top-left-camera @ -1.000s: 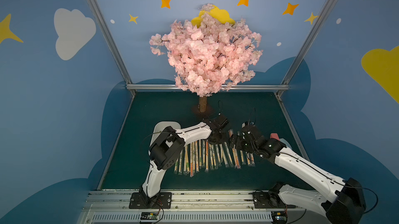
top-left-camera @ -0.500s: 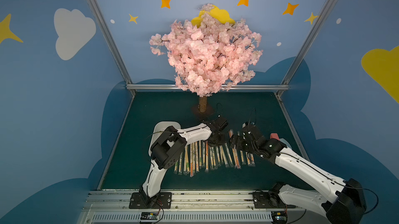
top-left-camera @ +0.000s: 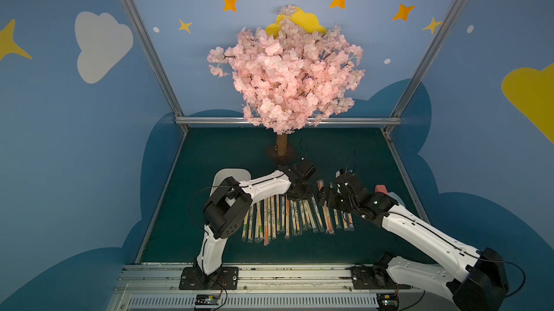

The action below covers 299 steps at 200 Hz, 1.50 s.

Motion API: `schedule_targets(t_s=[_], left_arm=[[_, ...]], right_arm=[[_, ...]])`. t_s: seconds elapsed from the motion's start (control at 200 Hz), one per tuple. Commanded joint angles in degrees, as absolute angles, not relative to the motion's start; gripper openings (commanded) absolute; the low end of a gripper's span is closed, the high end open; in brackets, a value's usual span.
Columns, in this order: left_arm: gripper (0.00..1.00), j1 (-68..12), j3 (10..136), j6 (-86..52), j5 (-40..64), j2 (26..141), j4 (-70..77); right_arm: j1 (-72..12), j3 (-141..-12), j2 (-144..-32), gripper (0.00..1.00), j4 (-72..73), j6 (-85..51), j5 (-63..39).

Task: Take the paired disposable chopsticks out of the storage box
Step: Place the paired disposable chopsticks at the center of the board, then pick up the paired disposable chopsticks from the storage box.

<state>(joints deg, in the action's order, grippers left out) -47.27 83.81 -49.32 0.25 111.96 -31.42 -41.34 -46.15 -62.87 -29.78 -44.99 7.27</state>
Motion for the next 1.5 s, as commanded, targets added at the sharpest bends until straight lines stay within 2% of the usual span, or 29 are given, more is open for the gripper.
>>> schedule_targets(t_s=[0.0, 0.115, 0.265, 0.521, 0.636, 0.916, 1.131, 1.492], left_arm=[[0.34, -46.93, 82.9, -44.7, -5.98, 104.94, -33.91], [0.37, -45.95, 79.11, -42.72, -12.13, 98.77, -35.53], [0.48, -42.65, 71.82, -39.59, -21.1, 90.73, -36.93], [0.51, -27.5, 62.05, -36.09, -19.47, 81.66, -38.56], [0.51, -21.13, 61.65, -34.64, -18.06, 82.77, -41.49], [0.5, -13.12, 60.49, -34.45, -14.55, 90.0, -45.0], [0.48, -10.1, 59.46, -34.46, -12.45, 93.2, -45.23], [0.4, -5.87, 58.91, -33.25, -8.46, 99.0, -44.32]], right_arm=[[-41.12, -46.43, -63.5, 0.97, -26.95, -45.23, 5.1], [-41.52, -47.17, -65.76, 0.97, -24.79, -45.96, 3.64], [-43.29, -49.64, -70.57, 0.97, -21.88, -45.81, 2.58], [-48.21, -59.25, -82.19, 0.97, -19.86, -44.49, 0.43], [-50.15, -64.36, -87.75, 0.97, -19.8, -43.8, -1.38], [-54.19, -74.32, -97.16, 0.97, -21.29, -42.85, -3.51], [-55.39, -76.94, -99.18, 0.97, -21.79, -41.91, -3.07], [-55.55, -76.12, -98.83, 0.97, -21.17, -41.91, -2.91]])
